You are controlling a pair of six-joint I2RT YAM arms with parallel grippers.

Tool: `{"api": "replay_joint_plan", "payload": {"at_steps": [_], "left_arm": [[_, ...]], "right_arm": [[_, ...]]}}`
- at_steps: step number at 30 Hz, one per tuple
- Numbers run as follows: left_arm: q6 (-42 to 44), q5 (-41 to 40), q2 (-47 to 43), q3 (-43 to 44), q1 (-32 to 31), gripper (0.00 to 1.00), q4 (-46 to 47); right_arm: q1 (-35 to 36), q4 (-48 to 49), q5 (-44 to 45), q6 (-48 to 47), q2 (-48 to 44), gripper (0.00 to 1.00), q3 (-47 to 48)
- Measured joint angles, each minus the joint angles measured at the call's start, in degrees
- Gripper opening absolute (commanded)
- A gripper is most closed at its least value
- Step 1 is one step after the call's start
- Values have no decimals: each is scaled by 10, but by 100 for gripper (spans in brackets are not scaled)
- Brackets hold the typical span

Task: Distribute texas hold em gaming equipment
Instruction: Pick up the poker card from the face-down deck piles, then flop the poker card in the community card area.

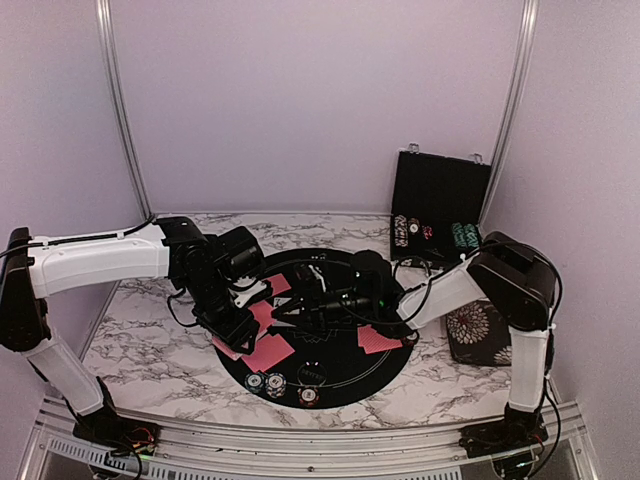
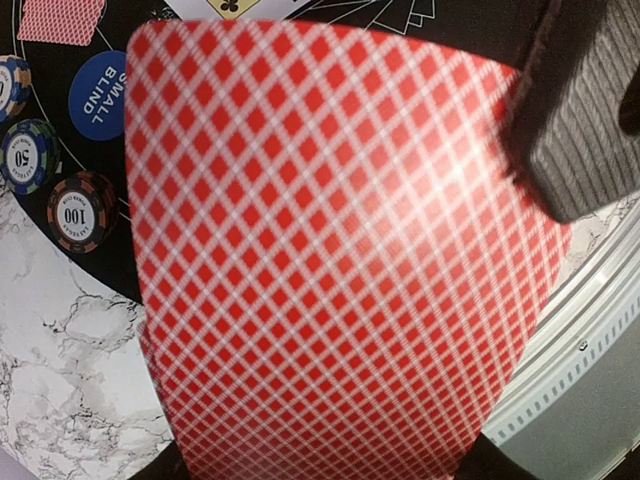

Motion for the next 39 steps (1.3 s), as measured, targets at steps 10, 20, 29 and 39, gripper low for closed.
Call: {"api": "replay_joint_plan", "payload": {"at_steps": [10,20,29,39], "left_arm": [[0,0,0,0,0,51,0],[0,0,0,0,0,51,0],[0,0,0,0,0,51,0],[-1,-1,0,-7,0,51,0]], "right_arm": [[-23,50,-2,39,-11,0,-33],[-46,64,-5,45,-56,0,-62],[-95,-15,-1,-37,-115,0,-102],[-126,-341,165,-408,-206,0,-30]]}}
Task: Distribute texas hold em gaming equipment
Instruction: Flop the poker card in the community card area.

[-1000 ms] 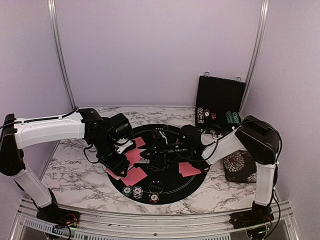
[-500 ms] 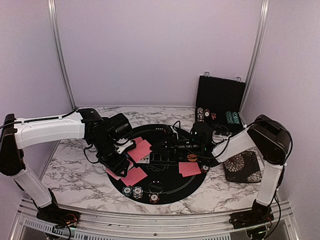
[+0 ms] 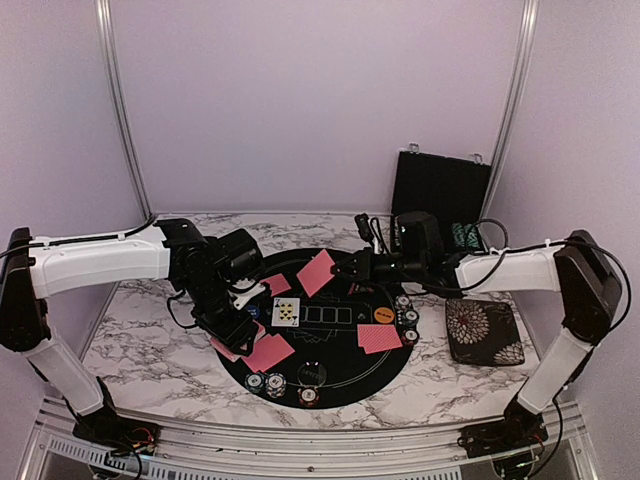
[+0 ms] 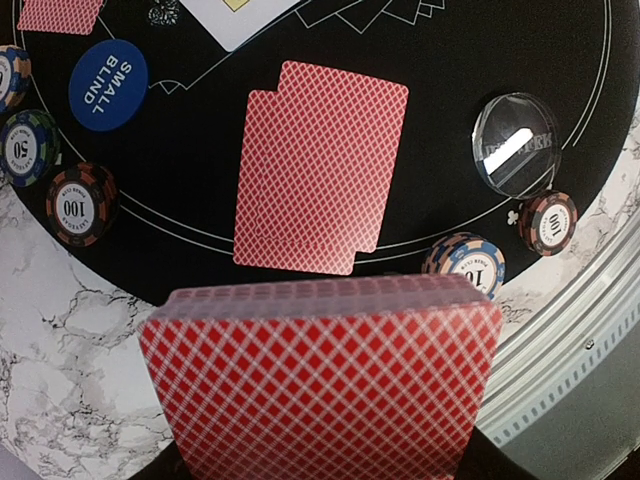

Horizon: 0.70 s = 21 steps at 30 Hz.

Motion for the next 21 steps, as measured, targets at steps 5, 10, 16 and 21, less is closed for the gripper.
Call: {"api": "replay_joint_plan", "payload": {"at_steps": [5,10,16,21], "left_arm": [[0,0,0,0,0,51,0],[0,0,0,0,0,51,0],[0,0,-3,-1,0,51,0],[0,0,-10,-6,0,51,0]], "right_arm": [[11,-67,131,-167,-29,0,17],[68,-88,282,-328,-16,0,39],[133,-62,391,-473,41,0,50],[152,-33,443,-557,77,0,50]]}}
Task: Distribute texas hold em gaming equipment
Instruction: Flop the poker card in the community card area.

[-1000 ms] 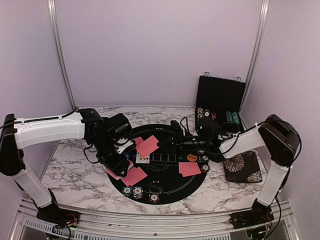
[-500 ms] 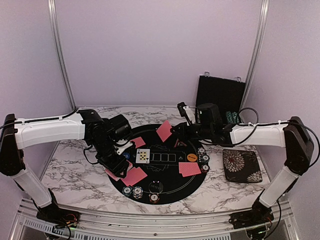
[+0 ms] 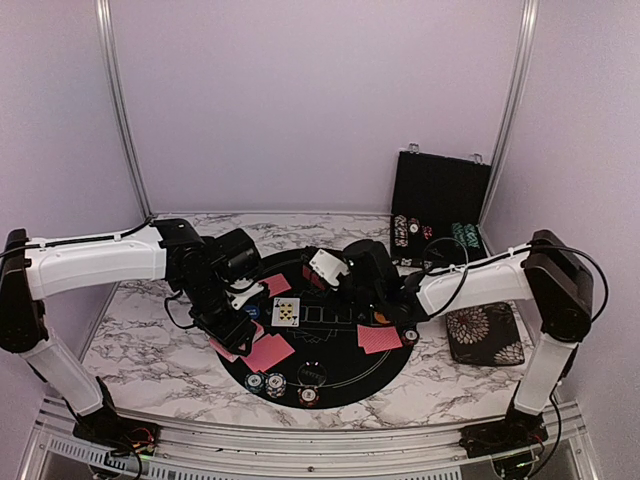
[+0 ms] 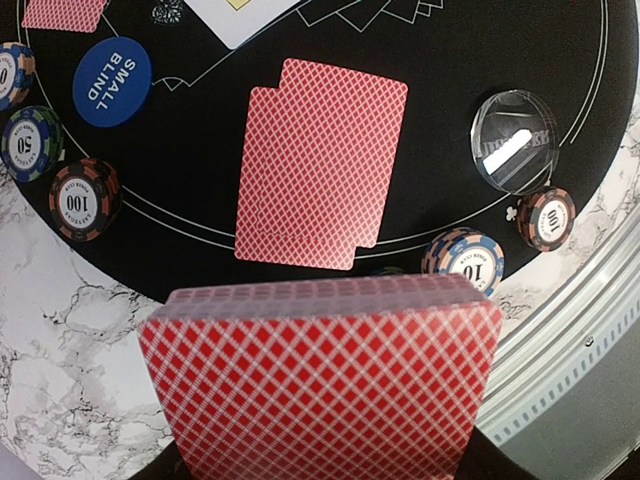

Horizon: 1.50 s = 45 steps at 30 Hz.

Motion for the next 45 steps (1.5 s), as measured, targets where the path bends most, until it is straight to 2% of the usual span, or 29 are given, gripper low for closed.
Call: {"api": "replay_joint_plan", "payload": {"at_steps": [6,14,31,35,45], "left_arm": [[0,0,-1,0,0,51,0],[0,0,-1,-2,0,51,0],[0,0,-1,-2,0,51,0],[0,0,-1,-2,0,51,0],[0,0,-1,-2,0,51,0]], "right_arm": [[17,34,31,-65,36,0,0],[33,49,36,-104,73,0,0],[61,48,38,-102,76,0,0],[61,43,35,-93,80,15,-1],[63,30,19,-63,80,28,-20]]}}
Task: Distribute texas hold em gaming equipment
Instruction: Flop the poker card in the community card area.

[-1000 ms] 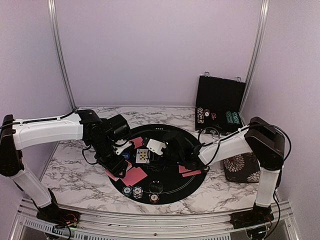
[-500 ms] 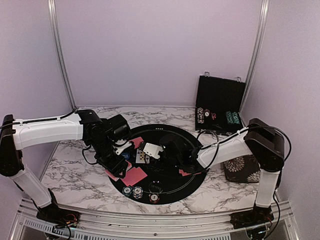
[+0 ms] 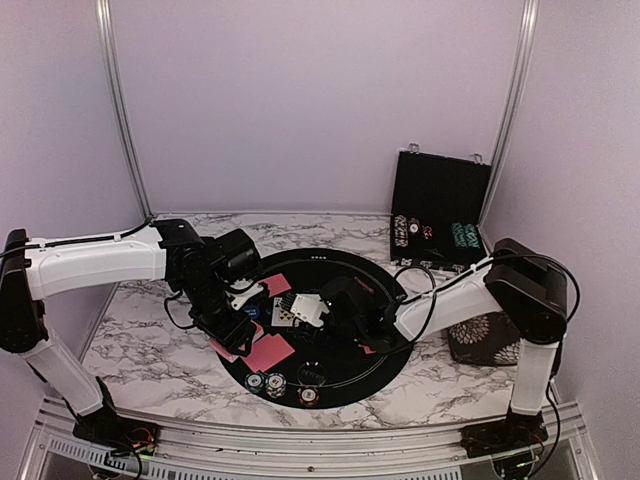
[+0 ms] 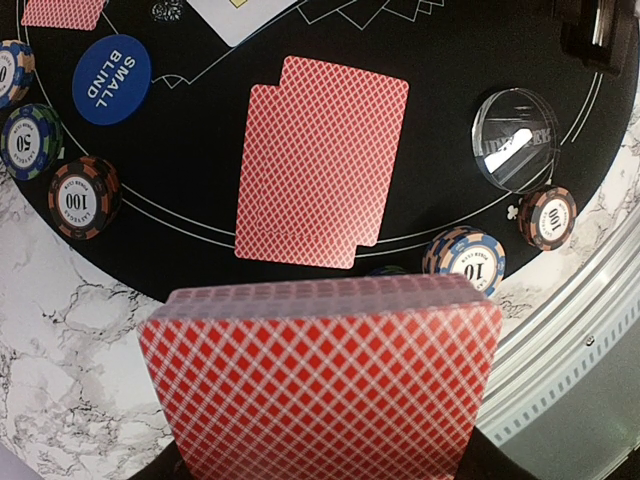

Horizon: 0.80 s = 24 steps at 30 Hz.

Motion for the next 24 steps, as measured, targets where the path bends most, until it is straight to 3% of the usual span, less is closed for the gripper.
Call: {"api": "replay_joint_plan", "payload": {"at_steps": [11,24], "left_arm": [[0,0,0,0,0,51,0],[0,0,0,0,0,51,0]], "right_arm": [[-27,-52,-99,141,-77,49,-17],[-125,-49,-419,454,-134,71,-17]]}}
